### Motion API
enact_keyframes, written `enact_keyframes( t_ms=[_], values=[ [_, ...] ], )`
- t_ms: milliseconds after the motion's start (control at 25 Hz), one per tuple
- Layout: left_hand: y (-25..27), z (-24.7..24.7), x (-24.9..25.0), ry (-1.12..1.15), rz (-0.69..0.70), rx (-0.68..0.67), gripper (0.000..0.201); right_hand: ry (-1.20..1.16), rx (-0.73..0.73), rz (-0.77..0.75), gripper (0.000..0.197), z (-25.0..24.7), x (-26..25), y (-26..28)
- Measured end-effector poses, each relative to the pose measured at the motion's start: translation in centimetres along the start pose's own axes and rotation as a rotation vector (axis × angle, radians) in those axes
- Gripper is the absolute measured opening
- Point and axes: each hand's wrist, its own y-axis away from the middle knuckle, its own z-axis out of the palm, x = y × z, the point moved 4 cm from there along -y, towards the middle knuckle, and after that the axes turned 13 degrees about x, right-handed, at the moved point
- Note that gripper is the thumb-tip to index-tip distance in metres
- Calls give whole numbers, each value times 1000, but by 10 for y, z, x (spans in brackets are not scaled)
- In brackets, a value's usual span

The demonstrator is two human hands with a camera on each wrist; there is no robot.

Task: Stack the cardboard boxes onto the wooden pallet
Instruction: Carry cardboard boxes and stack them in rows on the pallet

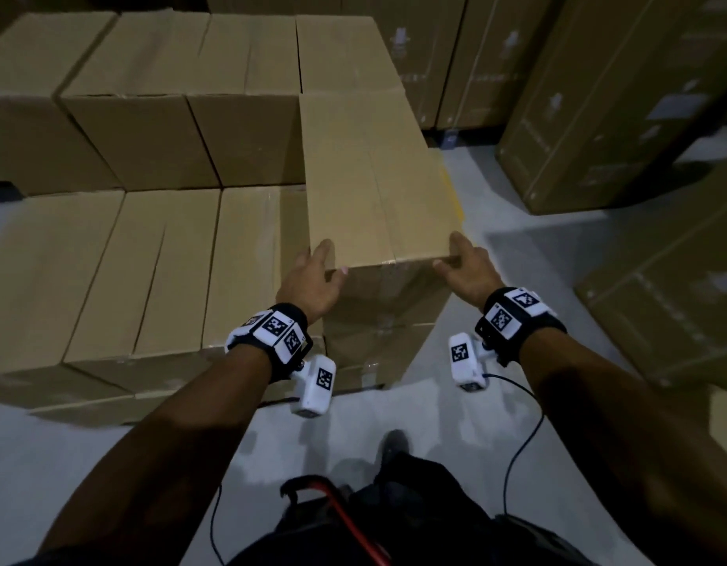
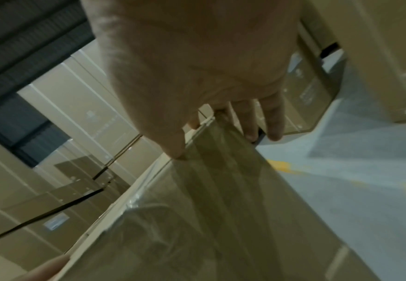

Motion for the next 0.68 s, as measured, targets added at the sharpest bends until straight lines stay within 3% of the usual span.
enact_keyframes(
  t_ms=[80,200,320,400,520,680],
  values=[
    [19,5,-6,-4,30,51,61,-88,56,-19,79,2,12,16],
    [39,14,-14,-7,63,116,74,-223,115,104,94,8,29,30],
    [59,28,-21,-14,-14,170,95,-302,95,201,93,21,46,37],
    [68,39,-28,-18,-94,189,99,-332,57,236,88,36,61,39],
    [75,66,-45,17,-218,182,87,-358,0,239,83,72,86,37],
    [71,107,-74,-16,-240,278,69,-447,93,176,84,124,120,21]
  ],
)
